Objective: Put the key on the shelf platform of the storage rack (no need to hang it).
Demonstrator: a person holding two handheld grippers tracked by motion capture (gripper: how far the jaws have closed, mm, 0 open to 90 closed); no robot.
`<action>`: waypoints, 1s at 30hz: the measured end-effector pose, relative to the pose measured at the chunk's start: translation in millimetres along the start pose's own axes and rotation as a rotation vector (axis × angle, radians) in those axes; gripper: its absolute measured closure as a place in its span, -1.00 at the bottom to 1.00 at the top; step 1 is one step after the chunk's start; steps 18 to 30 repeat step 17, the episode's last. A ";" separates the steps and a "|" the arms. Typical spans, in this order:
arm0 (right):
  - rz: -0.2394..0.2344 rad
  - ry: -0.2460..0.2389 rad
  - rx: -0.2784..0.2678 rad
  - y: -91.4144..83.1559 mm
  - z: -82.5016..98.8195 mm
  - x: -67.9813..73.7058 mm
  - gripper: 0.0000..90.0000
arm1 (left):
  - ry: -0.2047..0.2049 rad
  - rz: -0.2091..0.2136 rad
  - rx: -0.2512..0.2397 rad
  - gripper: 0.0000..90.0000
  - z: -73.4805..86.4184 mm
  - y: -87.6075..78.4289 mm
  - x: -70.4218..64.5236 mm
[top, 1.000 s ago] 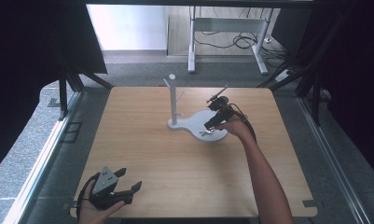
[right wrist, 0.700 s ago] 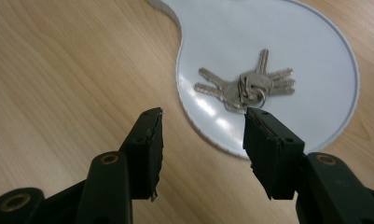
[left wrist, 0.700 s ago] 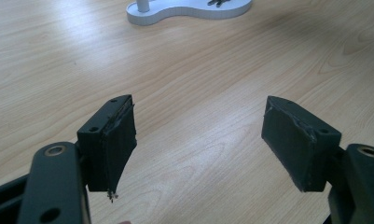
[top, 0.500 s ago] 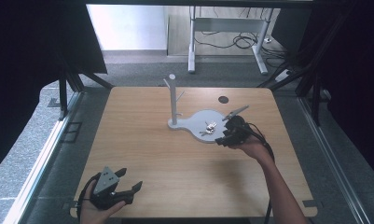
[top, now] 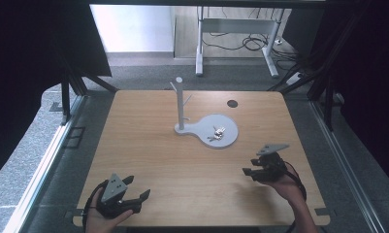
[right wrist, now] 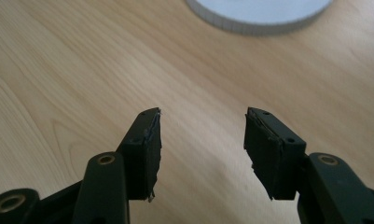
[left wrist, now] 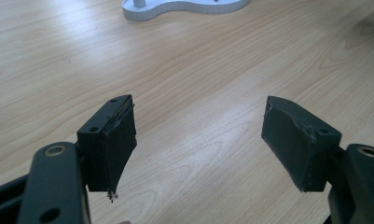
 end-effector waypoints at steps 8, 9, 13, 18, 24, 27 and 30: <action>0.031 0.010 -0.002 -0.3 31.7 -0.9 0.03 | 0.006 0.005 0.014 -0.42 1.2 5.4 -2.5; 0.035 0.019 -0.008 -1.3 31.9 -1.5 0.04 | 0.005 0.007 0.015 -0.41 1.2 5.7 -3.0; 0.055 0.017 -0.038 -3.4 29.6 -1.7 0.04 | 0.009 0.009 0.015 -0.42 0.9 6.3 -4.3; 0.080 0.008 -0.047 -0.6 29.9 -2.4 -0.02 | 0.013 0.008 0.013 -0.42 0.4 5.8 -4.4; 0.080 0.008 -0.047 -0.6 29.9 -2.4 -0.02 | 0.013 0.008 0.013 -0.42 0.4 5.8 -4.4; 0.080 0.008 -0.047 -0.6 29.9 -2.4 -0.02 | 0.013 0.008 0.013 -0.42 0.4 5.8 -4.4; 0.080 0.008 -0.047 -0.6 29.9 -2.4 -0.02 | 0.013 0.008 0.013 -0.42 0.4 5.8 -4.4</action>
Point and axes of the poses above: each handheld gripper's, and its own axes: y roughly forward along the jaws, z roughly out of its underside, x roughly to its left, the point moved 4 cm from there along y, roughly forward along the jaws, and after that the axes turned 4 degrees about y, right-handed, at the moved point
